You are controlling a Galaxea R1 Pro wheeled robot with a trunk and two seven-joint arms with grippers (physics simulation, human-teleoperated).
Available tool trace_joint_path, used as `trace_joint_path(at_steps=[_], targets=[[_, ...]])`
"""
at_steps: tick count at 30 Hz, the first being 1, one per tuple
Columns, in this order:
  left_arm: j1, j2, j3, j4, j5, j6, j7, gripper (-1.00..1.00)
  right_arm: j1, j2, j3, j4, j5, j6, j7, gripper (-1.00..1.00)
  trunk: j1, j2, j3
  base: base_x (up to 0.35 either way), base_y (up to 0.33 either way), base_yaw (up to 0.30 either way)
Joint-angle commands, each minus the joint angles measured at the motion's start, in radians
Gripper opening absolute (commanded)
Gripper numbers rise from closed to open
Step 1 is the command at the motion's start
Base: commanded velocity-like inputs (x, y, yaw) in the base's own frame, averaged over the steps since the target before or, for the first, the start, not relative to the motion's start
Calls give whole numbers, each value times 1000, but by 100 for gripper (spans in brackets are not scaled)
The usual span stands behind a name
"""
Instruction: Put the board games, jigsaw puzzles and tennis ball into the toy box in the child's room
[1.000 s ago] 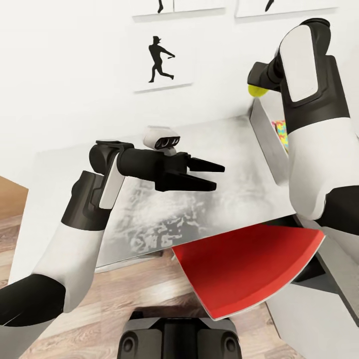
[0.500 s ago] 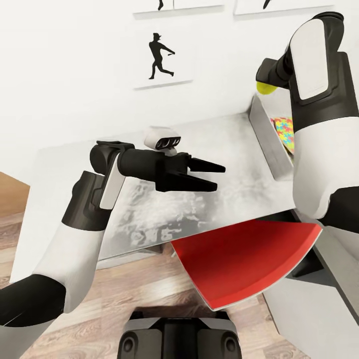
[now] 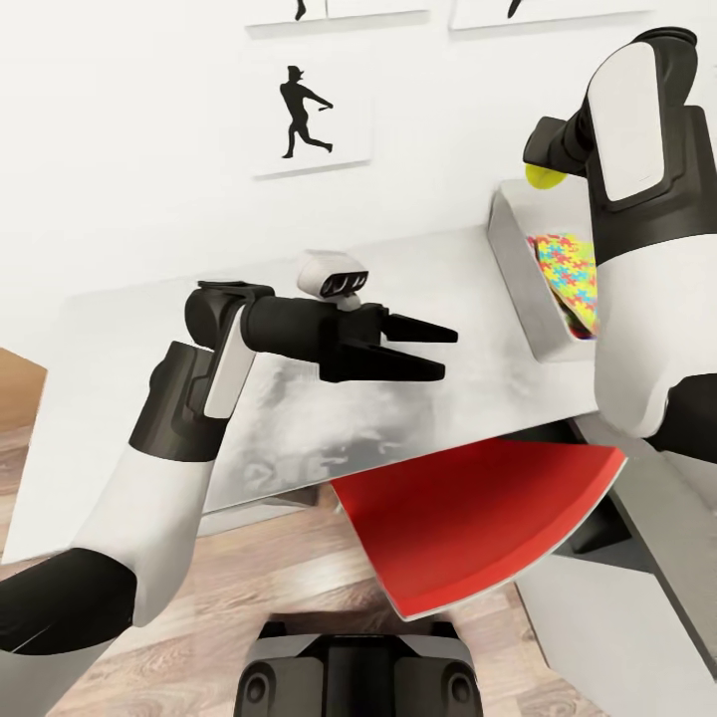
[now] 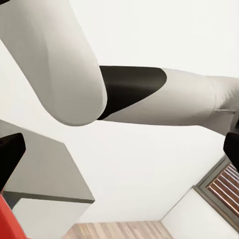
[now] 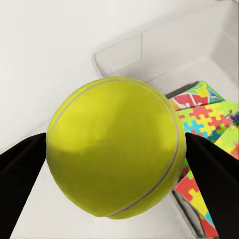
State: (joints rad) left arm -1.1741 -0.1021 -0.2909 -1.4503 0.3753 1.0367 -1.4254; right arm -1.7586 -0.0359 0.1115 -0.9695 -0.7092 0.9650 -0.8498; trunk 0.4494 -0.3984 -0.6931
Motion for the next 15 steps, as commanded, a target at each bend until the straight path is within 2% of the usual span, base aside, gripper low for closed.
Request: trace_joint_path(at_steps=[1,9,15], targets=[[-1,-1,-1,1,2,10,-1,100,-1,-2,5,0,-10,2,-11,-100,1,-2,-1,0,-245,0],[-1,-2,-2,1,2,10,1,100,-1,-4,5,2,-9,0,-11,-100,1,-2,-1,0,-188,0],[0,-3,-2,1,2,10,2,100,-1,-3,5,3,-8,0,-11,-100,1,-2,-1,0,-56,0]])
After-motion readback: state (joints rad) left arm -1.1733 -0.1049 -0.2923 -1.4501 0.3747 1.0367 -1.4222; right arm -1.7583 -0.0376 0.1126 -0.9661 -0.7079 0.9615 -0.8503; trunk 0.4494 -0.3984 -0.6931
